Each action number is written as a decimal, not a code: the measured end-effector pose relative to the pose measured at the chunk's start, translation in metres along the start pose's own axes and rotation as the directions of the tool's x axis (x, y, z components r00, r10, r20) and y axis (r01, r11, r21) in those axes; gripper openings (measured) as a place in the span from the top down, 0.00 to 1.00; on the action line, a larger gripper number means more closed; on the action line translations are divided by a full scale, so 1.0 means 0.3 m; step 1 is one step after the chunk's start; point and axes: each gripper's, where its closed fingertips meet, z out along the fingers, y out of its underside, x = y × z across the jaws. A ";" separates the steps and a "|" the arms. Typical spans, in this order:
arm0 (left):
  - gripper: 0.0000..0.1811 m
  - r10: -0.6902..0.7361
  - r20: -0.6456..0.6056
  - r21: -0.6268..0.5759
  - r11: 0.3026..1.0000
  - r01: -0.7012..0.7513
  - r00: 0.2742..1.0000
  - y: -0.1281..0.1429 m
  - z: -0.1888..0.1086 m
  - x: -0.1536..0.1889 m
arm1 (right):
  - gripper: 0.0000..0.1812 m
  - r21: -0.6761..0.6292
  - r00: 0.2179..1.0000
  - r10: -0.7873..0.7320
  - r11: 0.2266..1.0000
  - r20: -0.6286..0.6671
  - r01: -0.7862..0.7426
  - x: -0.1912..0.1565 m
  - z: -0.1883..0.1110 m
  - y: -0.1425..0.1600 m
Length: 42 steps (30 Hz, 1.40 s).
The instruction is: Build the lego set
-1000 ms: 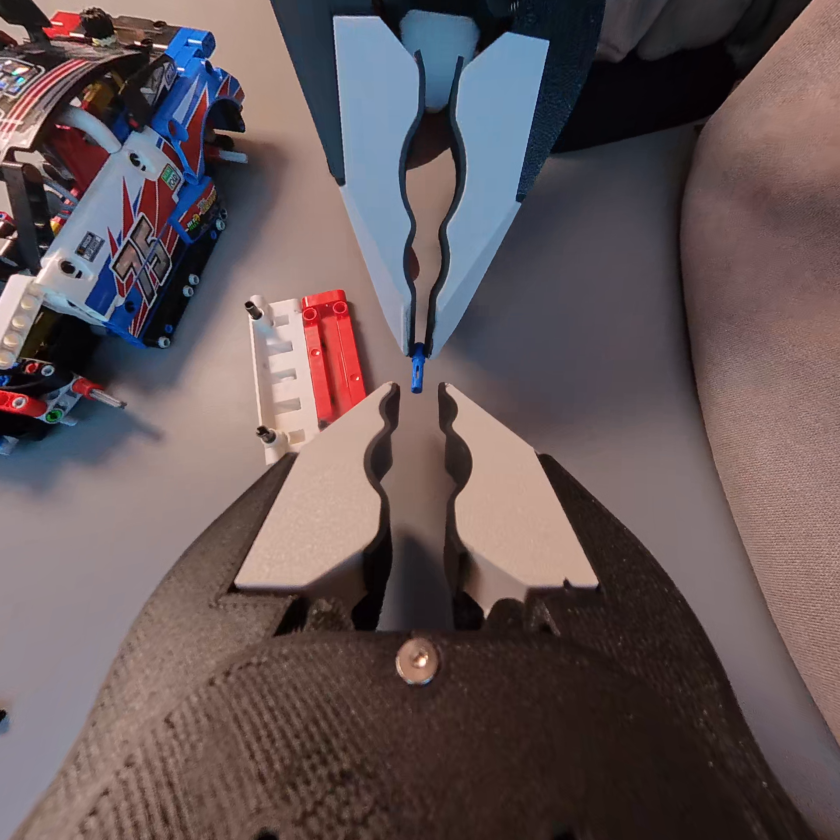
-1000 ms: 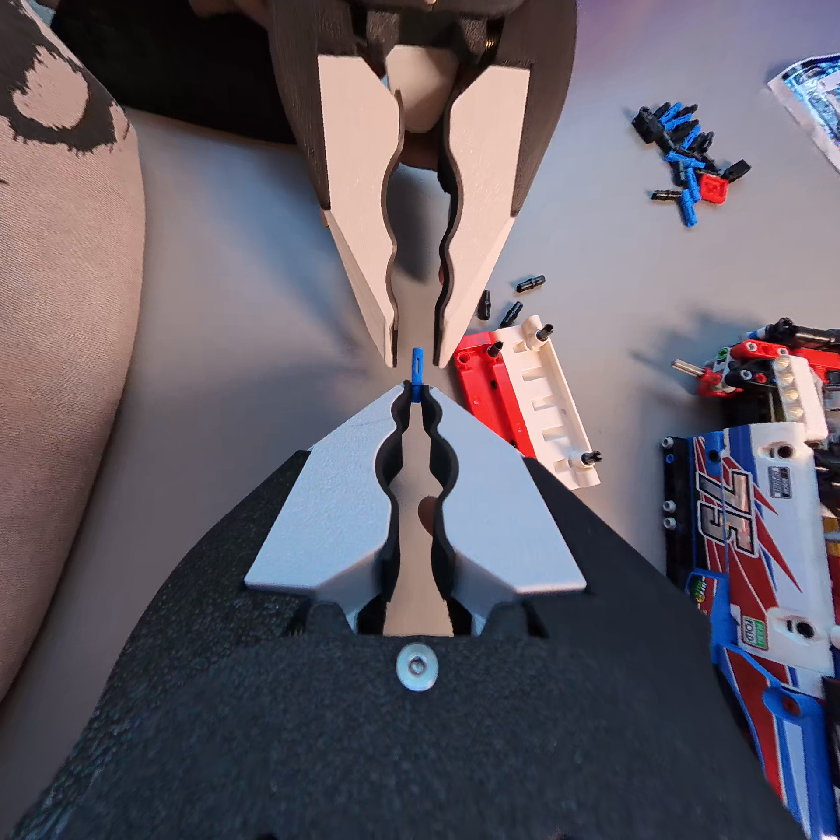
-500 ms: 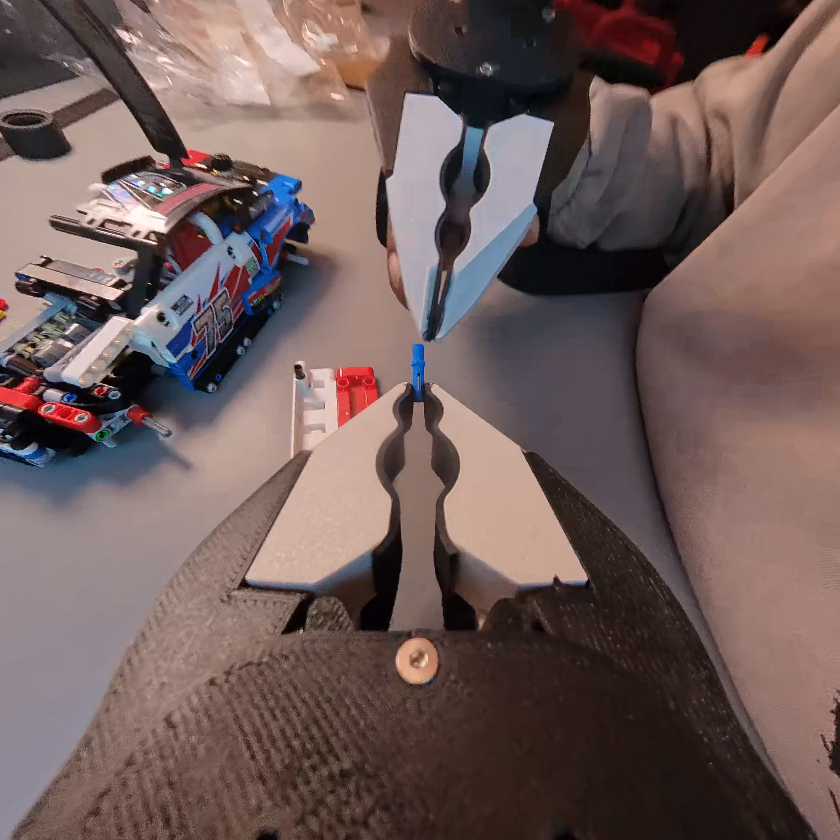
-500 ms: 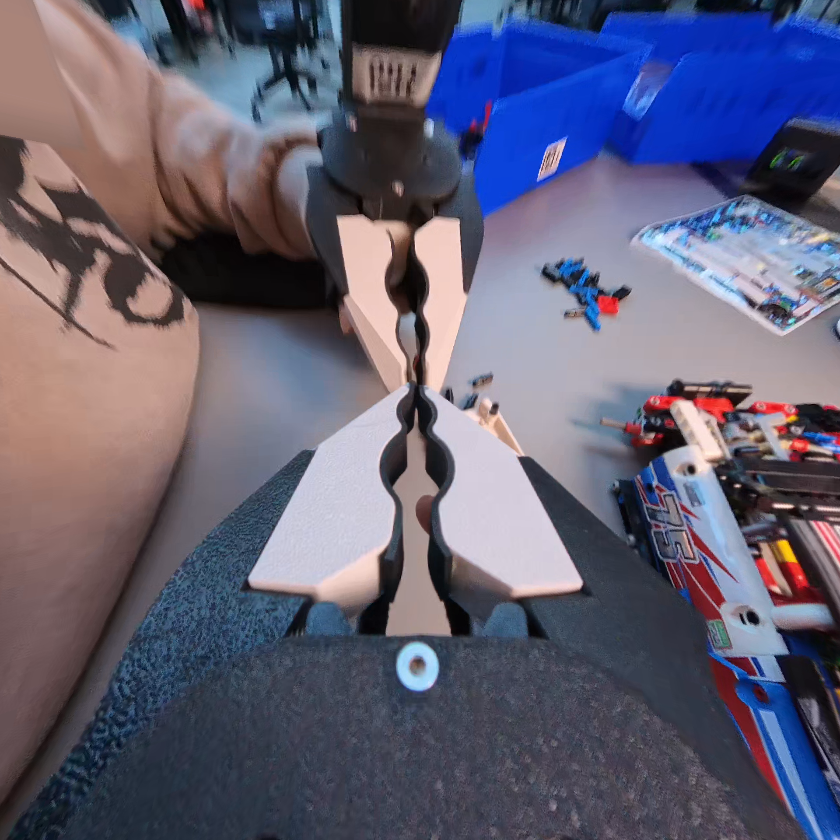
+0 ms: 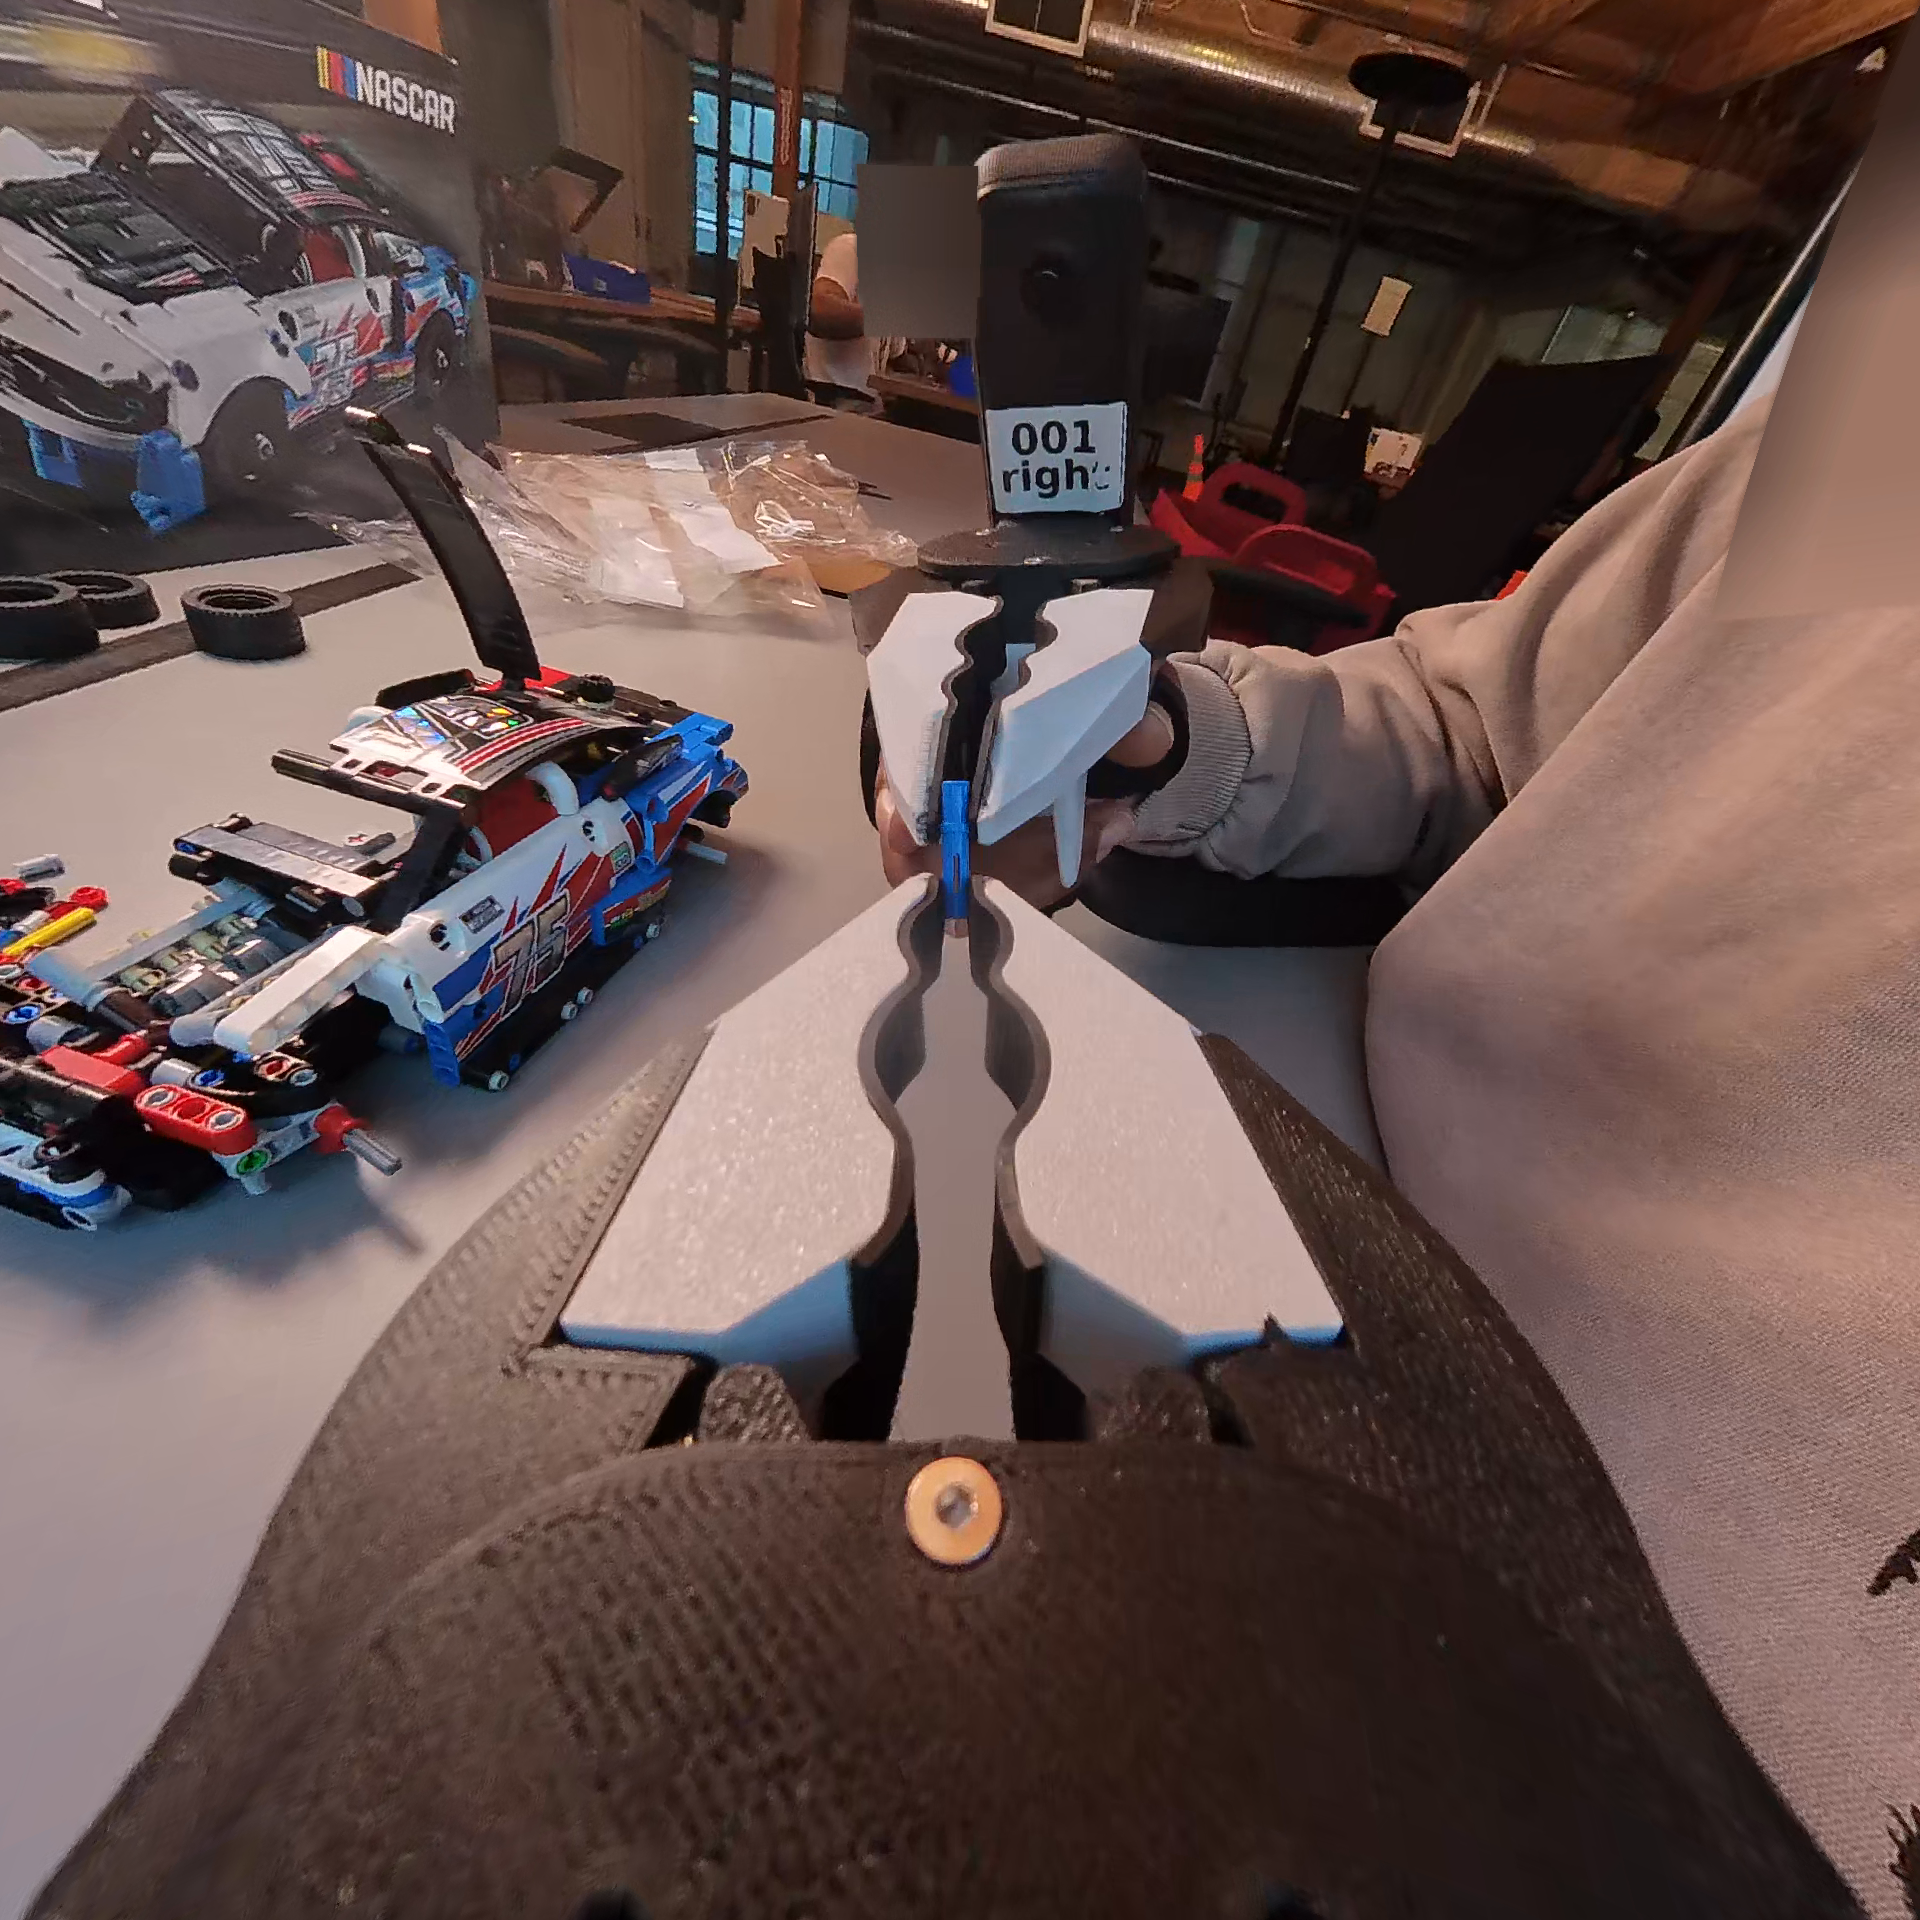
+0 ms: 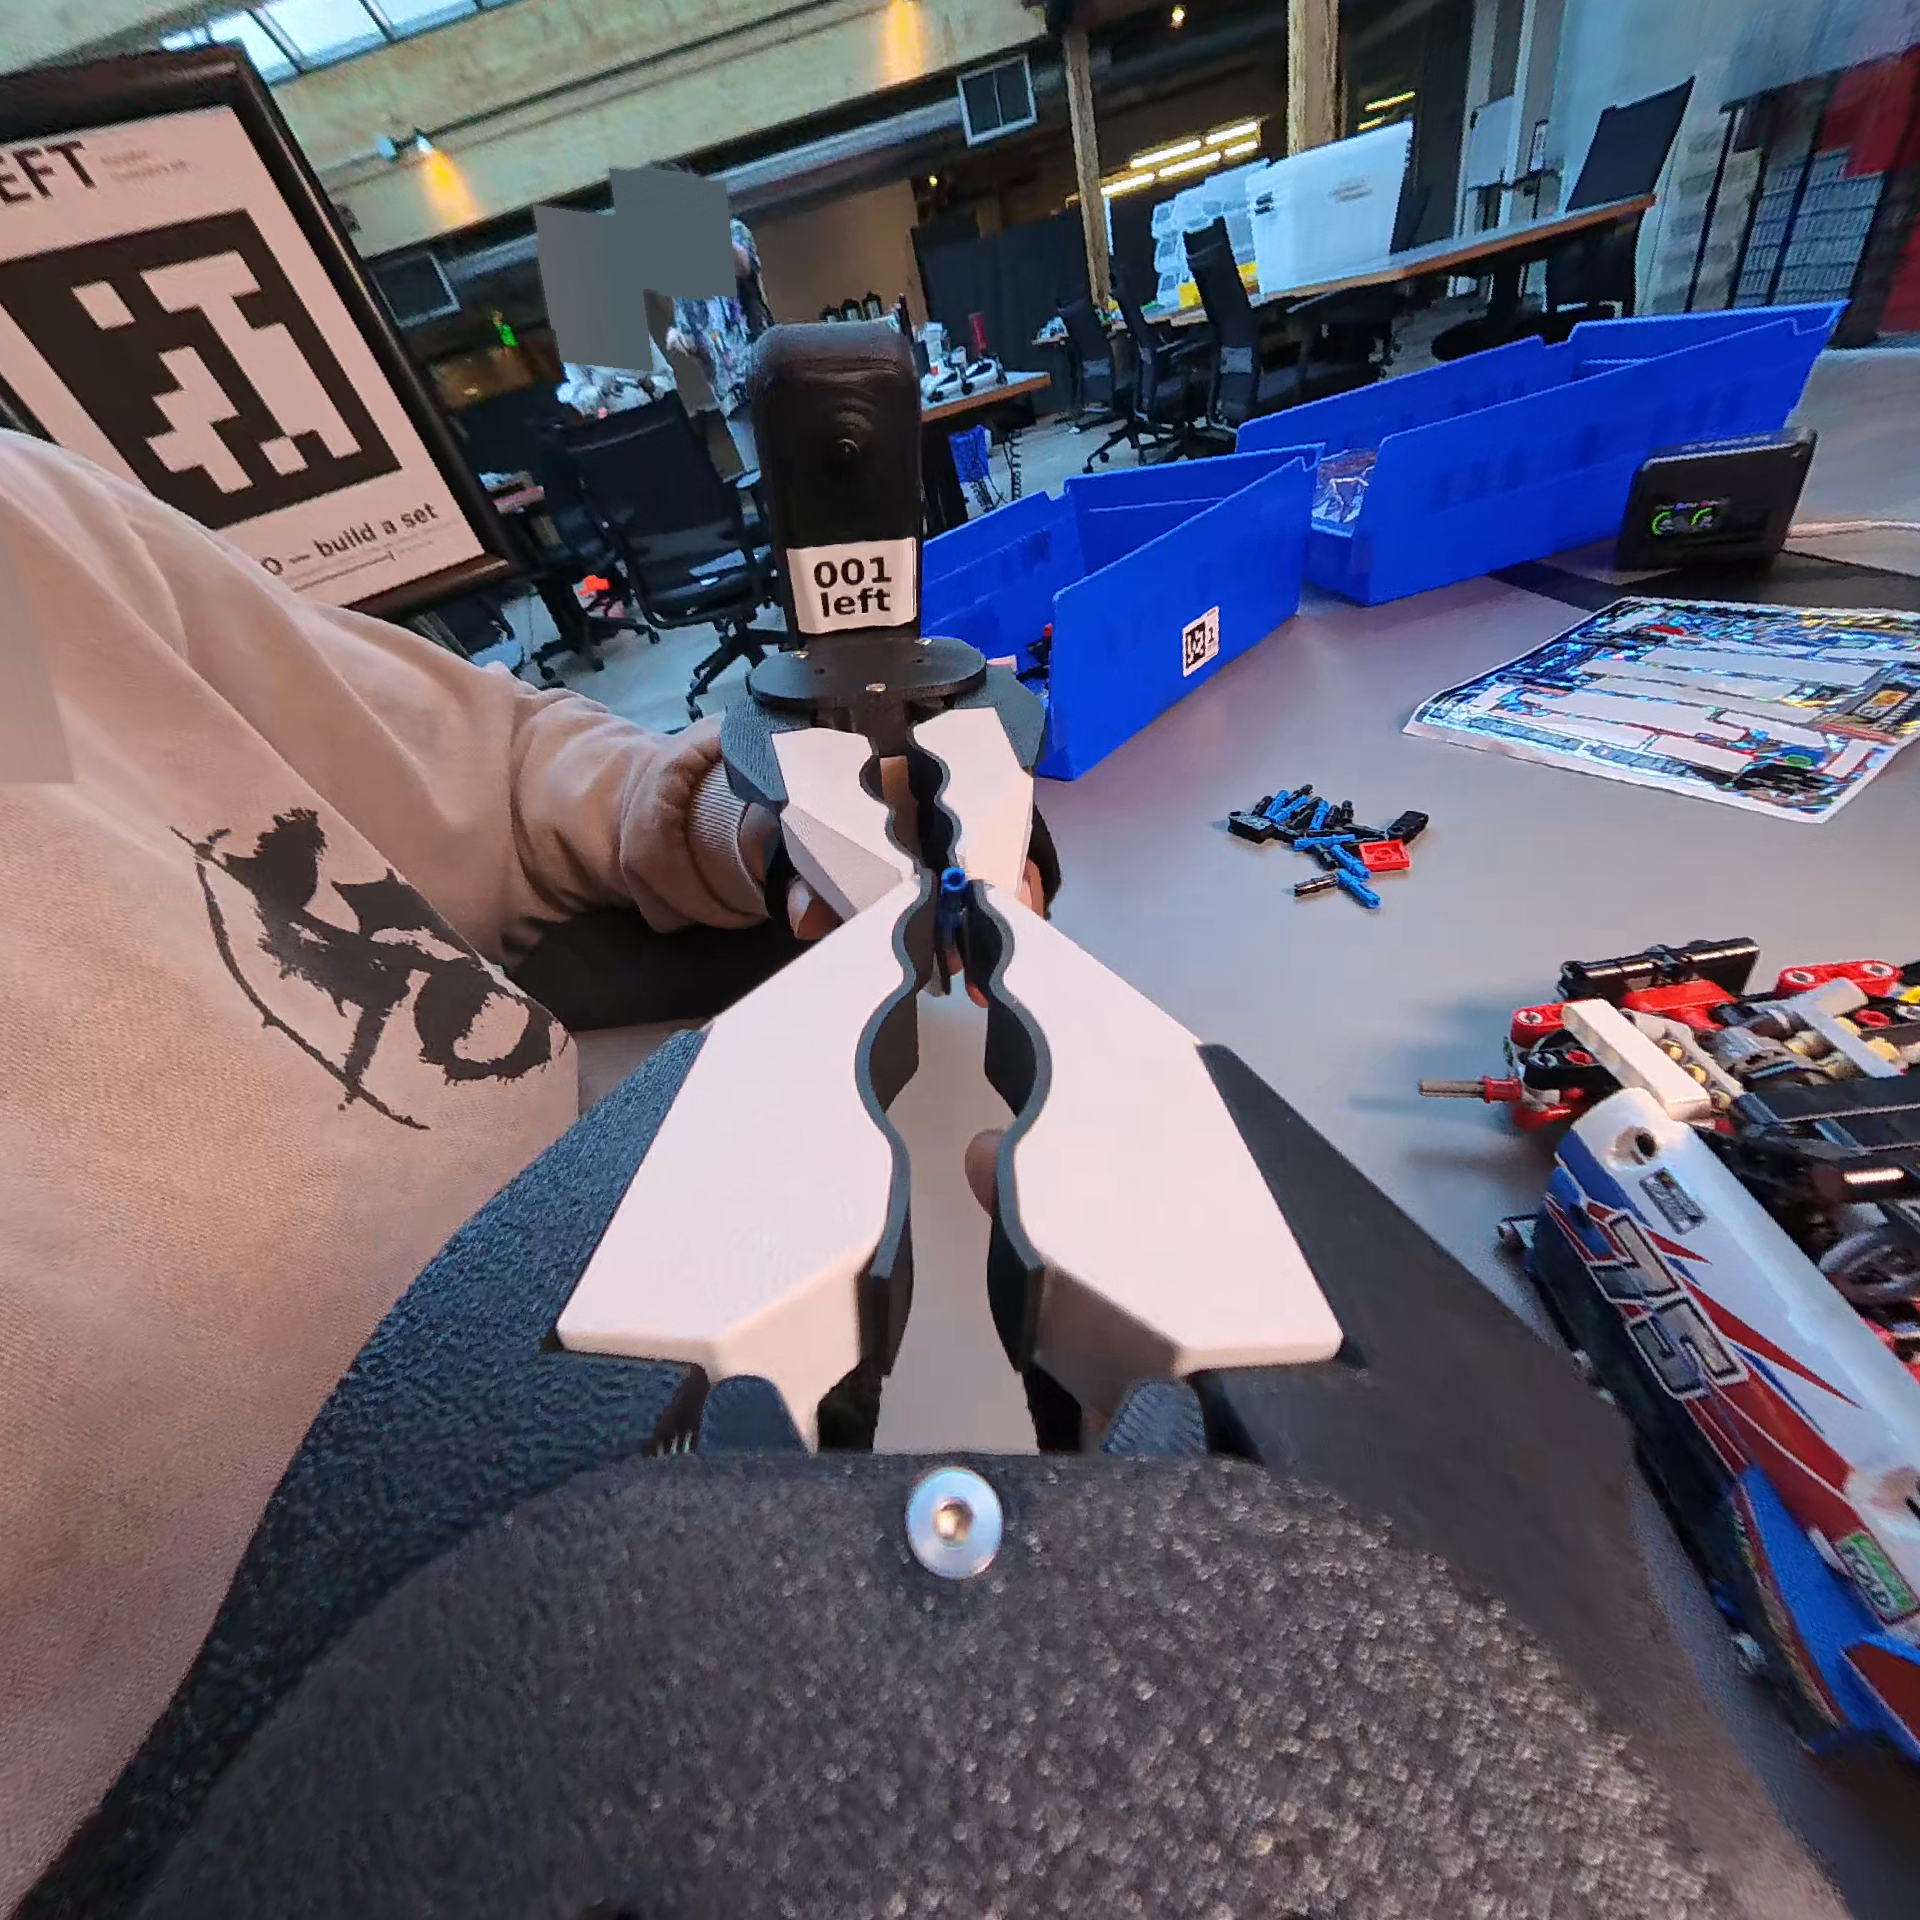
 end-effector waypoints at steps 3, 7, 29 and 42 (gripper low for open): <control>0.99 0.018 0.010 -0.035 0.999 -0.017 1.000 0.019 0.010 0.002 | 0.99 -0.042 1.000 -0.028 0.999 -0.002 0.028 -0.005 0.002 0.012; 0.95 0.106 0.054 -0.158 0.983 -0.096 0.993 0.071 0.018 -0.008 | 0.99 -0.177 0.993 -0.111 0.979 -0.025 0.105 -0.004 0.015 0.065; 1.00 -0.492 -0.273 0.181 0.818 0.546 0.827 -0.090 -0.027 -0.010 | 0.87 -0.076 0.837 -0.516 0.856 -0.181 0.511 -0.014 0.005 -0.029; 0.99 -0.663 -0.396 0.036 0.680 0.733 0.635 -0.046 0.012 0.033 | 0.94 -0.238 0.627 -0.758 0.652 -0.181 0.720 -0.003 0.020 0.034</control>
